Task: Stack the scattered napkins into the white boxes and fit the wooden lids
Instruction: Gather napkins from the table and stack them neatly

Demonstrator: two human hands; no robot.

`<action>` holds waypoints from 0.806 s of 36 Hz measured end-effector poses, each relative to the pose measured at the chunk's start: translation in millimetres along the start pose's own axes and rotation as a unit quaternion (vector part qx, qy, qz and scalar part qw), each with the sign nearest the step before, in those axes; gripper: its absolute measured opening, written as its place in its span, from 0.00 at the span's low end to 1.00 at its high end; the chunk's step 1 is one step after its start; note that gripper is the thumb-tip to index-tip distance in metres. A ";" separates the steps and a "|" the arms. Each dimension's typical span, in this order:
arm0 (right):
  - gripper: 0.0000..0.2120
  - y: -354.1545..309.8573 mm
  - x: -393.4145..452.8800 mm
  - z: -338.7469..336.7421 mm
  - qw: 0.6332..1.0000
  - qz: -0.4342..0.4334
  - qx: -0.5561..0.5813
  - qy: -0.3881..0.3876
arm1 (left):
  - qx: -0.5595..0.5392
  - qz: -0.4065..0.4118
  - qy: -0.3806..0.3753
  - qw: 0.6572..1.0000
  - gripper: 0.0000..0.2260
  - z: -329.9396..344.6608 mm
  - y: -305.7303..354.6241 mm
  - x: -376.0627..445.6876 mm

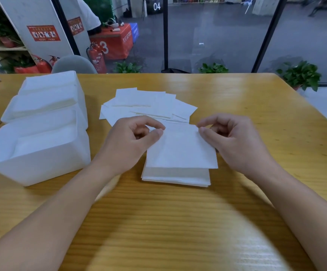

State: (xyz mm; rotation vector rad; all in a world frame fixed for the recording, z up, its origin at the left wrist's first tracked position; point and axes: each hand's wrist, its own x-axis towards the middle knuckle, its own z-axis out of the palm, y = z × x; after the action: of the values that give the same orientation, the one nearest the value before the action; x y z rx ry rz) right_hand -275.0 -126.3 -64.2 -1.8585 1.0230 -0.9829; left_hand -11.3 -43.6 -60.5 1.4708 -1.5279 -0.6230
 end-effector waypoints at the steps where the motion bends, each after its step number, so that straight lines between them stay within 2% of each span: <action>1: 0.03 0.5 0.2 -1.1 1.000 0.013 -0.008 -0.019 | 0.013 -0.016 -0.022 1.000 0.03 -1.5 -0.4 0.4; 5: 0.04 8.5 -1.6 -1.1 0.993 0.048 -0.065 -0.082 | 0.053 -0.048 -0.071 0.995 0.03 -0.3 -8.4 2.3; 8: 0.02 13.8 -2.2 2.8 0.986 0.042 -0.130 -0.100 | 0.100 -0.056 -0.096 0.989 0.02 2.8 -13.5 1.2; 11: 0.02 16.0 -2.8 4.5 0.977 0.023 -0.183 -0.104 | 0.139 -0.045 -0.091 0.985 0.02 4.1 -15.0 -0.4; 14: 0.03 16.9 -2.9 2.8 0.980 0.015 -0.176 -0.094 | 0.153 -0.038 -0.093 0.983 0.03 4.1 -15.2 -0.3; 18: 0.03 15.3 -2.0 3.4 0.971 -0.043 -0.211 -0.100 | 0.154 -0.034 -0.068 0.985 0.04 3.2 -18.6 1.3; 23: 0.17 17.6 -5.3 10.3 0.937 -0.085 -0.284 -0.186 | 0.159 -0.029 -0.040 0.986 0.04 2.9 -23.5 3.0; 29: 0.30 16.5 -4.4 11.4 0.918 -0.084 -0.327 -0.209 | 0.190 -0.023 -0.058 0.980 0.03 9.2 -21.7 0.1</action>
State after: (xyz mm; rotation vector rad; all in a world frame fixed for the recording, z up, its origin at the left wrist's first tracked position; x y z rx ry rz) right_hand -271.3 -125.5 -84.4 -2.5960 1.0014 -0.2937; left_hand -8.1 -49.4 -83.1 1.7839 -1.7787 -0.4655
